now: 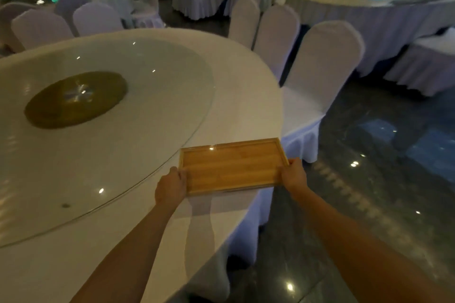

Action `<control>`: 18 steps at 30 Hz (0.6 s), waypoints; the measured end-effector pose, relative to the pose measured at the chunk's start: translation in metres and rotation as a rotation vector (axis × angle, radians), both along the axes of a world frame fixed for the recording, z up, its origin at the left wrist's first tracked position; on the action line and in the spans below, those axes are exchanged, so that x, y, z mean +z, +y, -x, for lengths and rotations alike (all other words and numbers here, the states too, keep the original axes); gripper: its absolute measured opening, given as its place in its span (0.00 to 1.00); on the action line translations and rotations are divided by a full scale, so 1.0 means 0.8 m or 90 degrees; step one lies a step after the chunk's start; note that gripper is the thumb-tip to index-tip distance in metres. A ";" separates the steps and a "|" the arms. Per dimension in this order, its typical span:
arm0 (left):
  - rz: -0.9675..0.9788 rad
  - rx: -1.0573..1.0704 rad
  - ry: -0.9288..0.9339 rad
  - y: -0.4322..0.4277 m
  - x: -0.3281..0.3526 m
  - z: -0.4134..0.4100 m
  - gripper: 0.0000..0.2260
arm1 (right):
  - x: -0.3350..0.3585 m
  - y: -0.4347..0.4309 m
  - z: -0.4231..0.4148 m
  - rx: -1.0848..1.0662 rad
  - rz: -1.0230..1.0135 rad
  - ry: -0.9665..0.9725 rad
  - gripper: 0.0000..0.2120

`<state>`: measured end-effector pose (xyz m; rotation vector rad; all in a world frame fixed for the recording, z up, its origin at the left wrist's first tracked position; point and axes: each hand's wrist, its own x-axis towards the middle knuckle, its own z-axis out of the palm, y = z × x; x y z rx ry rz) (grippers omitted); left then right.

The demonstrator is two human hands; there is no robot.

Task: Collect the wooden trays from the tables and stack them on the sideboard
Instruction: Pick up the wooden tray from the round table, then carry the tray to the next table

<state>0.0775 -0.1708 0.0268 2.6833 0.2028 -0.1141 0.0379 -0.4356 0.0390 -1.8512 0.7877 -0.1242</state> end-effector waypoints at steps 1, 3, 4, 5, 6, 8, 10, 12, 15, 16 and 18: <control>0.003 -0.025 -0.011 -0.034 0.006 0.000 0.20 | 0.008 -0.032 0.015 -0.022 0.018 -0.027 0.19; 0.008 -0.072 -0.028 -0.109 0.018 -0.001 0.20 | 0.023 -0.099 0.045 -0.079 0.037 -0.052 0.19; 0.012 -0.098 -0.036 -0.149 0.023 -0.001 0.20 | 0.029 -0.136 0.061 -0.108 0.034 -0.064 0.19; 0.018 -0.128 -0.041 -0.190 0.029 0.000 0.20 | 0.034 -0.173 0.076 -0.134 0.027 -0.071 0.17; 0.026 -0.161 -0.045 -0.233 0.035 0.002 0.19 | 0.040 -0.211 0.093 -0.160 0.022 -0.075 0.14; 0.039 -0.219 -0.043 -0.317 0.047 0.006 0.17 | 0.051 -0.283 0.127 -0.210 0.015 -0.083 0.09; 0.057 -0.271 -0.038 -0.399 0.056 0.012 0.15 | 0.063 -0.351 0.163 -0.267 0.016 -0.084 0.10; 0.064 -0.322 -0.032 -0.476 0.063 0.015 0.16 | 0.074 -0.412 0.196 -0.317 0.024 -0.089 0.10; 0.067 -0.382 -0.033 -0.586 0.076 0.025 0.19 | 0.086 -0.494 0.237 -0.390 0.036 -0.097 0.16; 0.074 -0.397 -0.037 -0.620 0.082 0.029 0.19 | 0.088 -0.519 0.249 -0.411 0.036 -0.101 0.16; 0.092 -0.428 -0.039 -0.685 0.090 0.035 0.22 | 0.088 -0.566 0.268 -0.445 0.032 -0.102 0.16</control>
